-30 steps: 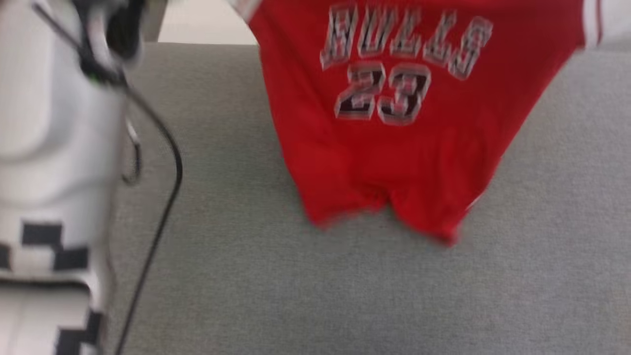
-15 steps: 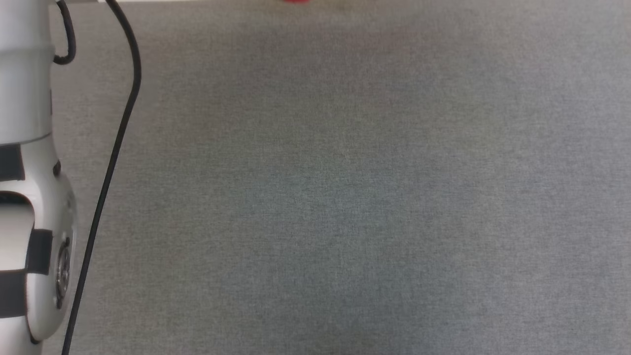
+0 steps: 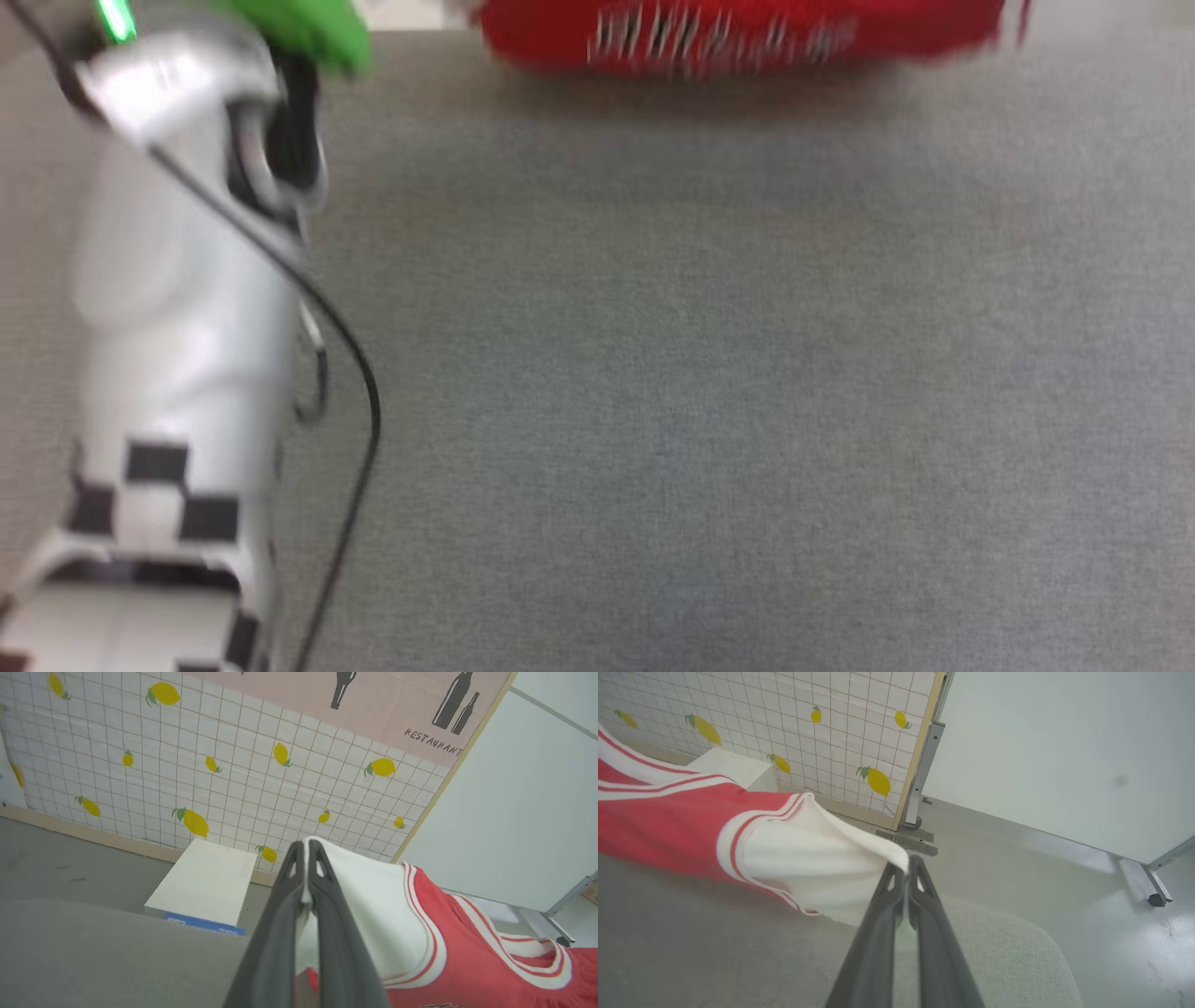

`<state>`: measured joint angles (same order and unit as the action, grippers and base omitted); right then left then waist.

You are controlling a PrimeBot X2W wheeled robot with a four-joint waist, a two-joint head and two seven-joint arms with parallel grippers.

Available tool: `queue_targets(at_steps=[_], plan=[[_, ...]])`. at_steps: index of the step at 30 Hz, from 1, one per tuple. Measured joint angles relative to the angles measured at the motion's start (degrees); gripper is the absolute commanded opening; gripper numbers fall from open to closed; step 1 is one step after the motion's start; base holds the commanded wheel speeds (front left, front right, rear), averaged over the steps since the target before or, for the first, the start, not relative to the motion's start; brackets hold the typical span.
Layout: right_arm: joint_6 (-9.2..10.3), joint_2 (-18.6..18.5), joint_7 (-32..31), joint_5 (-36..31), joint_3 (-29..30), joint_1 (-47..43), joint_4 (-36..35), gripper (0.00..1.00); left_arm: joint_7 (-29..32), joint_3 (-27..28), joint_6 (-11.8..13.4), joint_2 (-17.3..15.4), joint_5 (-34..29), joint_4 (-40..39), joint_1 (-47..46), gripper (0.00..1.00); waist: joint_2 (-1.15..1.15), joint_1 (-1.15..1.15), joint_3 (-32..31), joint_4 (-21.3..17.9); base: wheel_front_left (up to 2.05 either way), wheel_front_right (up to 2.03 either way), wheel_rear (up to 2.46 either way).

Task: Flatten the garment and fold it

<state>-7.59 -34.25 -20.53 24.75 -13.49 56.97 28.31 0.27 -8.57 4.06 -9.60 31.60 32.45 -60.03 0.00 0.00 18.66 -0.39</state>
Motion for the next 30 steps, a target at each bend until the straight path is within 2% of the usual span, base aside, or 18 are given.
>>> queue_targets(at_steps=[6, 10, 17, 24, 28, 30], plan=[[0.0, 0.19, 1.48, 4.91, 1.24, -17.65, -4.52, 0.0, -0.45, 0.36, -2.53, 2.34, 4.41, -3.05, 18.28, 0.0, 0.0, -0.01, -4.69, 1.34, 0.0, 0.0, 0.0], [0.0, 2.55, 2.65, 5.94, 4.92, -29.94, -7.39, 0.0, -0.94, 1.68, -2.98, 4.34, 9.42, -6.99, 31.11, 0.0, 0.0, -0.01, -7.91, 2.04, 0.0, 0.0, 0.0], [0.0, 9.61, 3.86, 4.46, 16.22, -47.1, -9.4, 0.0, 0.63, 2.15, -2.09, 5.52, 14.41, -13.3, 50.09, 0.0, 0.0, -0.01, -12.89, 2.65, 0.0, 0.0, 0.0], [0.0, 14.92, 0.57, 0.31, 25.36, -57.99, -16.04, 0.0, 5.17, 3.91, 2.22, 3.12, 16.11, -18.73, 61.64, 0.0, 0.0, -0.01, -16.66, 2.41, 0.0, 0.0, 0.0], [-0.01, 16.29, -3.66, -1.83, 27.4, -62.84, -21.34, 0.0, 7.58, 2.35, 5.3, -0.12, 12.68, -21.09, 65.82, 0.0, 0.0, -0.01, -17.61, 1.55, 0.0, 0.0, 0.0], [-0.02, 16.15, -5.35, -3.6, 27.52, -64.33, -23.84, 0.0, 8.4, -0.07, 7.47, -2.41, 7.86, -21.58, 66.77, 0.0, 0.0, -0.01, -17.92, 1.18, 0.0, 0.0, 0.0]])
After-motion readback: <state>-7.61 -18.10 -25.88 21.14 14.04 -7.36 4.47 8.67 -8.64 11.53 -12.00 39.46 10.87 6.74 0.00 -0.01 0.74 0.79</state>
